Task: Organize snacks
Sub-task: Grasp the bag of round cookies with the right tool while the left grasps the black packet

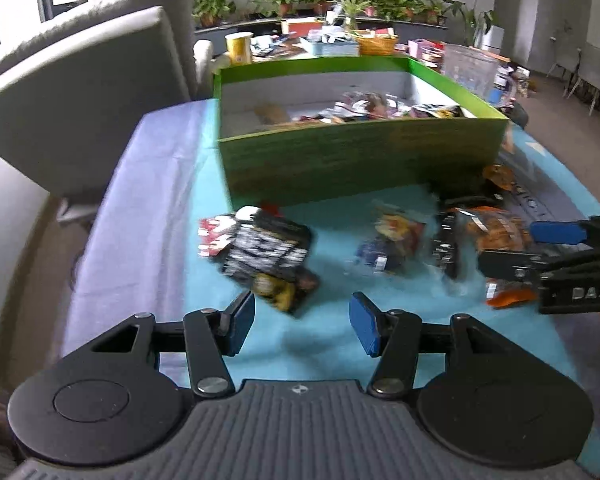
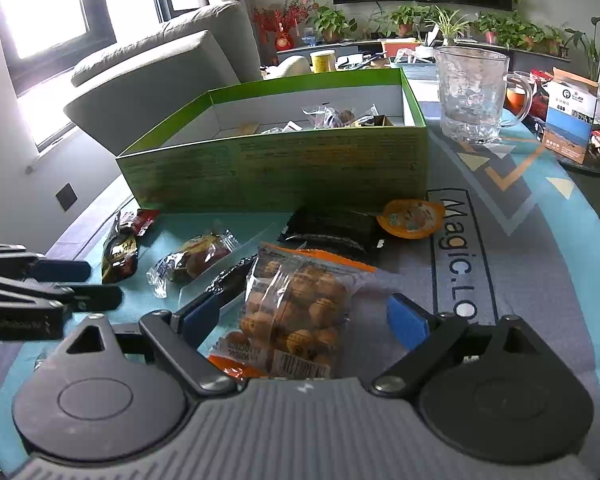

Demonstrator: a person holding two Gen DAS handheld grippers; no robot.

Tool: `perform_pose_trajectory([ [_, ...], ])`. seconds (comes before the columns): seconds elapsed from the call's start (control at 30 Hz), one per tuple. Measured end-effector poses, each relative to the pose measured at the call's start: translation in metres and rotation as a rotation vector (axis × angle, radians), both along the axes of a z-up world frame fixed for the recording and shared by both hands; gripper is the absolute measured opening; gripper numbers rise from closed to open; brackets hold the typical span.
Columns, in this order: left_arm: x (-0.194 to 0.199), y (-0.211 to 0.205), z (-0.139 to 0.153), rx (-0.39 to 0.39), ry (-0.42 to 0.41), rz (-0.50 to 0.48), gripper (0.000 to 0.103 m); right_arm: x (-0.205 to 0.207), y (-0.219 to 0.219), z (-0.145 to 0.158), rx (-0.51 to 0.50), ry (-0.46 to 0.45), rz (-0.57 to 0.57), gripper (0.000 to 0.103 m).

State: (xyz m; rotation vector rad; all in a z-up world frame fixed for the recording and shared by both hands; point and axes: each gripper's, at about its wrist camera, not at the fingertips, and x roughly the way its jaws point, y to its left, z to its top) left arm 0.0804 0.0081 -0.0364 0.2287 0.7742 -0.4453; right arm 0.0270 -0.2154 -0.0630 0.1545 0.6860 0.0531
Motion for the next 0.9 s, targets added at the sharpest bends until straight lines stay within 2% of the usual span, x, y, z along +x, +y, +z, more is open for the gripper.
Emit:
perform_pose_trajectory([
  [0.1,0.012,0.012,0.002,0.026,-0.027,0.025,0.051,0.000,0.001,0.000,-0.002,-0.003,0.000,0.048],
  [0.2,0.024,0.013,-0.002,0.063,-0.099,-0.043,0.051,0.000,0.001,0.000,-0.009,-0.002,0.006,0.048],
  [0.27,0.031,0.012,-0.006,0.075,-0.120,-0.111,0.053,0.000,0.001,0.000,-0.012,0.000,0.006,0.048],
  [0.43,0.044,0.018,-0.012,-0.034,-0.044,-0.206,0.055,-0.001,0.002,0.000,-0.025,0.008,0.003,0.048],
  [0.67,0.047,0.021,-0.018,-0.117,-0.014,-0.156,0.057,0.002,0.006,-0.001,-0.054,0.012,0.007,0.049],
  [0.83,0.041,0.019,-0.019,-0.079,-0.042,-0.167,0.057,0.003,0.007,-0.002,-0.067,0.013,0.007,0.049],
  [0.9,0.042,0.018,-0.022,-0.064,-0.030,-0.160,0.059,0.002,0.008,-0.002,-0.070,0.012,0.007,0.049],
])
